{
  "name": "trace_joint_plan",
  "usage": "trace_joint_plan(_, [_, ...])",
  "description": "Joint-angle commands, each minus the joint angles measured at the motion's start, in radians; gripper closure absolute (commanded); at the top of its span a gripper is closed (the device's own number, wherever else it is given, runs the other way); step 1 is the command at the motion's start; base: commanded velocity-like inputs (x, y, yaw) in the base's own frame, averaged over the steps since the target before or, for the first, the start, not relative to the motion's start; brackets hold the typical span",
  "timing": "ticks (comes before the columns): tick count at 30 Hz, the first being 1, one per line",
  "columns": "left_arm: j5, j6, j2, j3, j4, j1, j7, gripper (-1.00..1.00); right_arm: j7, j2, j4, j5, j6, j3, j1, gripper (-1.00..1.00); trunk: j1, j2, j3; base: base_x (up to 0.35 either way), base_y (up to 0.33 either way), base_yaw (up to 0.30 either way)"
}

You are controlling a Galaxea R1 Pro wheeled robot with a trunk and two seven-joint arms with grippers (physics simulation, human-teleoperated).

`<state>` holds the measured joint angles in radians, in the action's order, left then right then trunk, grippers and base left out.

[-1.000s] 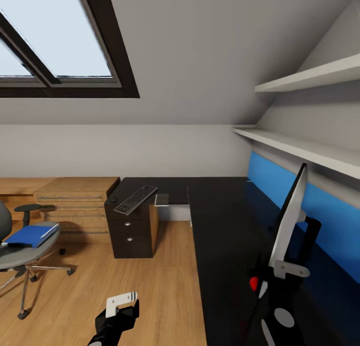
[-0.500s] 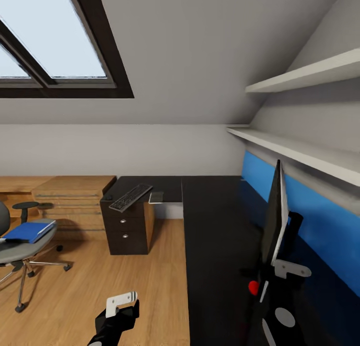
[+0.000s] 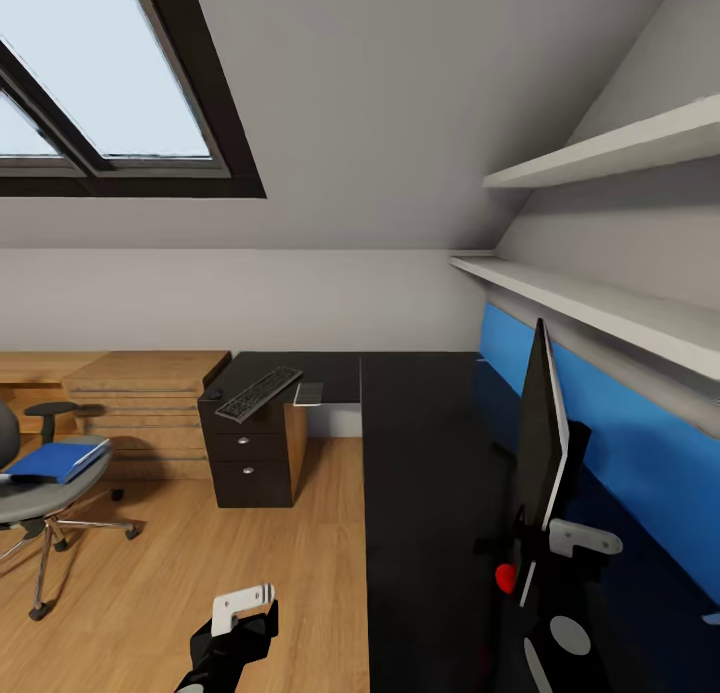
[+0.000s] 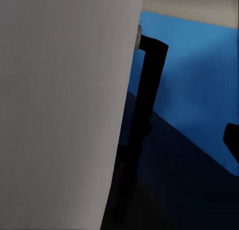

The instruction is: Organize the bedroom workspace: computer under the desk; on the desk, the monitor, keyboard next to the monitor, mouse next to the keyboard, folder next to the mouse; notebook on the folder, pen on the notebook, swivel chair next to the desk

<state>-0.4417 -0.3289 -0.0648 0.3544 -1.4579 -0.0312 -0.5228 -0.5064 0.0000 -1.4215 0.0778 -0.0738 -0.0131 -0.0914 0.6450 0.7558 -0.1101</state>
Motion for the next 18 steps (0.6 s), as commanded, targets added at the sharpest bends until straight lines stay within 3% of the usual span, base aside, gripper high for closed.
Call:
trace_joint_plan(1, [-0.008,-0.002,-0.001,0.002,-0.002,0.000,-0.008,-1.00,-0.006,-0.001,0.000,0.008,-0.008,-0.001,-0.001,-1.00,0.000,0.001,-0.001,0.000,-0.260,0.000])
trace_joint_plan(18, [-0.006,-0.002,0.000,0.006,0.029,0.000,-0.009,-1.00,-0.005,-0.002,0.002,0.008,-0.007,-0.001,-0.001,-1.00,0.000,0.001,-0.001,-0.001,-0.287,0.000])
